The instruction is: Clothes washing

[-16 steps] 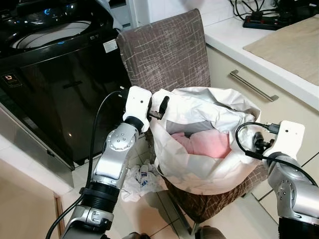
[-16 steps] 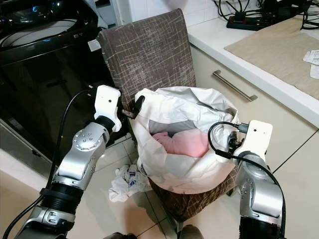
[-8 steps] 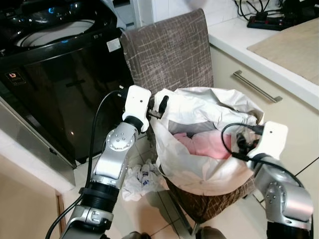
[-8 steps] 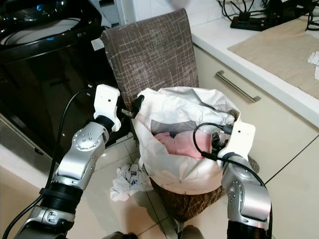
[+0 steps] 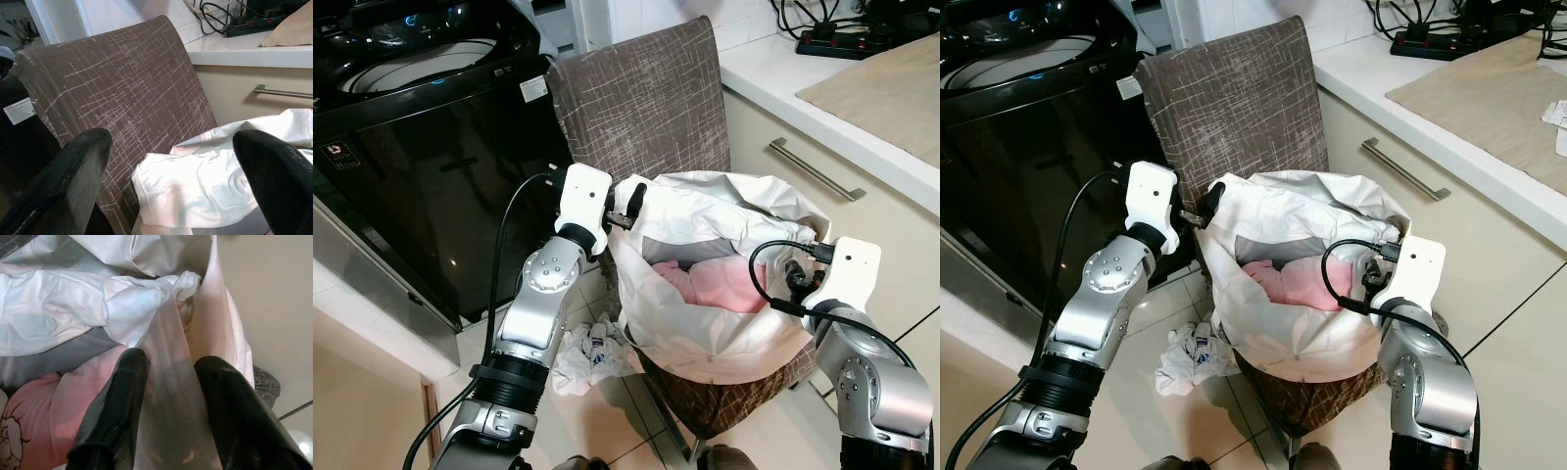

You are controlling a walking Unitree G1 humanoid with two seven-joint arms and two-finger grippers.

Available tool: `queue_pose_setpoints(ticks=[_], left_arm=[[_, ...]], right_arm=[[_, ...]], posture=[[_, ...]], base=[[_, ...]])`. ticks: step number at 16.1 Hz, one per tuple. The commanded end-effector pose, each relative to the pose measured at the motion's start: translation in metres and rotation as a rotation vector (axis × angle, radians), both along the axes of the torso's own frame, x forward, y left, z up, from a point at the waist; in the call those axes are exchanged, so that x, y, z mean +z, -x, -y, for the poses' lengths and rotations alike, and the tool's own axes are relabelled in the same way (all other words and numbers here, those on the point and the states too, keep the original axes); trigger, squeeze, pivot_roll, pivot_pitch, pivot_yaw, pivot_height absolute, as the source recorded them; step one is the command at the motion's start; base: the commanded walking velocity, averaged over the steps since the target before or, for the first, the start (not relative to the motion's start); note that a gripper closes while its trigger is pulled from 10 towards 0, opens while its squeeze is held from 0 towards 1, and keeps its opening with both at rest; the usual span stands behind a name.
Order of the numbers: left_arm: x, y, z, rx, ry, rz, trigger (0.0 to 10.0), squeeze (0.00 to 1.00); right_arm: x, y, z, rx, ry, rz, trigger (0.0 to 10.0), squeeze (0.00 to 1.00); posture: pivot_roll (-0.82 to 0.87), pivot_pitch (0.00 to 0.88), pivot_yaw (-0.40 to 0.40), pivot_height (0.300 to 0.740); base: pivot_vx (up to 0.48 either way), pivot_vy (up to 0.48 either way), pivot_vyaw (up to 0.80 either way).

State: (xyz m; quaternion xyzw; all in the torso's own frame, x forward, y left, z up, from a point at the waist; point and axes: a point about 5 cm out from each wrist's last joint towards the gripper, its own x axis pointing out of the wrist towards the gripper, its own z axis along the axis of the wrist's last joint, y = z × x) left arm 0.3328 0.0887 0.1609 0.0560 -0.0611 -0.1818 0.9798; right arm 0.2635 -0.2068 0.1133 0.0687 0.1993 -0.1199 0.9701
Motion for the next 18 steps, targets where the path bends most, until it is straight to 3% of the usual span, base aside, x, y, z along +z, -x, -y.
queue_pose_setpoints(ticks=[1, 6, 9, 12, 15, 16, 18], left_arm=[[0.002, -0.002, -0.002, 0.01, -0.005, 0.007, 10.0, 0.0], [0.002, -0.002, -0.002, 0.013, -0.005, 0.009, 10.0, 0.0], [0.004, -0.003, -0.003, 0.014, -0.007, 0.017, 10.0, 0.0], [0.005, -0.004, -0.004, 0.022, -0.007, 0.02, 10.0, 0.0], [0.005, -0.004, -0.005, 0.026, -0.007, 0.025, 10.0, 0.0], [0.005, -0.004, -0.005, 0.026, -0.007, 0.026, 10.0, 0.0], [0.005, -0.003, -0.006, 0.032, -0.007, 0.027, 10.0, 0.0]], right_arm=[[0.0, -0.001, -0.004, 0.023, -0.002, 0.007, 0.0, 0.0], [-0.001, -0.015, -0.01, 0.054, -0.006, 0.026, 0.0, 0.0], [0.047, -0.045, -0.021, 0.172, 0.074, 0.281, 0.0, 0.0], [0.06, -0.05, -0.022, 0.195, 0.072, 0.362, 0.0, 0.0], [0.069, -0.057, -0.023, 0.202, 0.136, 0.391, 0.0, 0.0], [0.069, -0.057, -0.02, 0.183, 0.15, 0.387, 10.0, 1.0], [0.072, -0.046, -0.014, 0.124, 0.18, 0.392, 10.0, 1.0]], posture=[[-0.3, 0.047, 0.117, 0.74], [-0.3, 0.047, 0.117, 0.74], [-0.29, 0.03, 0.12, 0.74], [-0.28, 0.023, 0.118, 0.74], [-0.28, 0.007, 0.109, 0.74], [-0.27, 0.006, 0.107, 0.74], [-0.27, 0.007, 0.101, 0.74]], base=[[0.0, 0.0, 0.0], [0.0, 0.0, 0.0], [0.0, 0.0, 0.0], [0.0, 0.0, 0.0], [0.0, 0.0, 0.0], [0.0, 0.0, 0.0], [0.0, 0.0, 0.0]])
